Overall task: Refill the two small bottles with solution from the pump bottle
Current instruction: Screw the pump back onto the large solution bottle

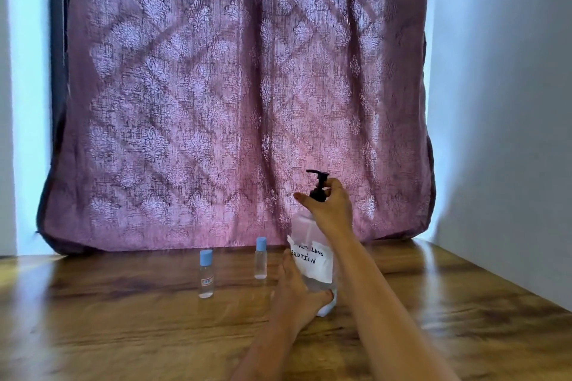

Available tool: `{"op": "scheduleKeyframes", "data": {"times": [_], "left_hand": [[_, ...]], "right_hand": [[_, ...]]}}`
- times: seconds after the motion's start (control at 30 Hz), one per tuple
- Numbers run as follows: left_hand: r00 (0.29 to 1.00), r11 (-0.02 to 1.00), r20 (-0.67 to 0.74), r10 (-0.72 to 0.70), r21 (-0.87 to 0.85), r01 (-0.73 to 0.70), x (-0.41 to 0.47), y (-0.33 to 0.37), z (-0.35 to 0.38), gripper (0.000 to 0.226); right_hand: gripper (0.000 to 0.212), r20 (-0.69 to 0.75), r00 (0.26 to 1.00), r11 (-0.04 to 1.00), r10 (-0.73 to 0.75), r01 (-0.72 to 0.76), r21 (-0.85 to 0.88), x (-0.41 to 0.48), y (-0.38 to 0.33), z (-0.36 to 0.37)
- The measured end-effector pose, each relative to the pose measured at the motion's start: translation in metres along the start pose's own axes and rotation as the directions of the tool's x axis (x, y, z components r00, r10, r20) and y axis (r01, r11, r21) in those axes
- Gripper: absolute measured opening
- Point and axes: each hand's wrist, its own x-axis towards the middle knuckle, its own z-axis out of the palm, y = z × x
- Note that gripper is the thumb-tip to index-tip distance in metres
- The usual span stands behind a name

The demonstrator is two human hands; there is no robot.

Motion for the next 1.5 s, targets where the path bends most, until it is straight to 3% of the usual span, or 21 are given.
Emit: {"op": "scheduleKeyframes", "data": {"times": [0.1, 0.23, 0.3, 0.5, 0.67, 0.73, 0.8, 1.0, 1.17, 1.27, 1.33, 1.5], "left_hand": [[1.000, 1.000, -0.006, -0.003, -0.003, 0.003, 0.000, -0.001, 0.000, 0.113], [1.000, 1.000, -0.003, 0.006, -0.006, -0.006, 0.001, 0.000, 0.001, 0.106], [1.000, 1.000, 0.002, 0.009, -0.002, -0.009, 0.001, 0.000, 0.001, 0.107], [0.999, 0.999, 0.017, 0.030, 0.016, -0.031, -0.001, 0.003, 0.001, 0.113], [1.000, 1.000, 0.026, 0.017, -0.001, -0.017, 0.001, -0.001, 0.002, 0.113], [1.000, 1.000, 0.011, 0.025, -0.002, -0.025, 0.003, -0.002, 0.003, 0.111], [1.000, 1.000, 0.007, 0.030, -0.009, -0.030, 0.003, -0.003, 0.004, 0.110], [0.999, 0.999, -0.020, 0.028, -0.016, -0.028, 0.001, -0.003, 0.003, 0.112], [0.999, 0.999, -0.014, 0.045, -0.013, -0.045, 0.003, -0.006, 0.004, 0.111], [0.999, 0.999, -0.009, 0.048, -0.003, -0.048, 0.004, -0.007, 0.004, 0.109], [0.999, 0.999, -0.009, 0.044, -0.001, -0.044, 0.004, -0.008, 0.004, 0.108], [0.998, 0.999, -0.012, 0.055, 0.002, -0.055, 0.004, -0.008, 0.004, 0.107]], "right_hand": [[0.048, 0.084, 0.996, 0.999, -0.019, 0.023, -0.040, 0.000, 0.004, 0.000], [0.023, 0.209, 0.978, 0.979, 0.014, -0.056, 0.195, -0.002, 0.005, -0.010], [0.023, 0.185, 0.983, 0.966, 0.000, -0.048, 0.254, -0.003, 0.007, -0.014], [0.044, 0.022, 0.998, 0.990, -0.061, 0.057, 0.131, -0.007, 0.005, -0.011], [0.054, 0.089, 0.993, 0.995, -0.075, 0.081, -0.062, -0.007, 0.010, -0.004], [0.038, 0.121, 0.990, 0.994, -0.073, 0.063, 0.086, -0.009, 0.011, -0.005], [0.036, 0.124, 0.989, 0.982, -0.077, 0.053, 0.182, -0.010, 0.015, -0.007], [0.041, 0.015, 0.990, 0.985, -0.139, 0.137, 0.109, -0.014, 0.014, -0.002], [0.047, 0.050, 0.989, 0.990, -0.137, 0.134, 0.045, -0.014, 0.016, -0.002], [0.012, 0.081, 0.993, 0.966, -0.085, 0.062, 0.250, -0.016, 0.017, -0.004], [0.013, 0.078, 0.995, 0.941, -0.064, 0.034, 0.336, -0.017, 0.017, -0.005], [0.029, 0.056, 0.997, 0.953, -0.055, 0.036, 0.302, -0.013, 0.014, -0.007]]}}
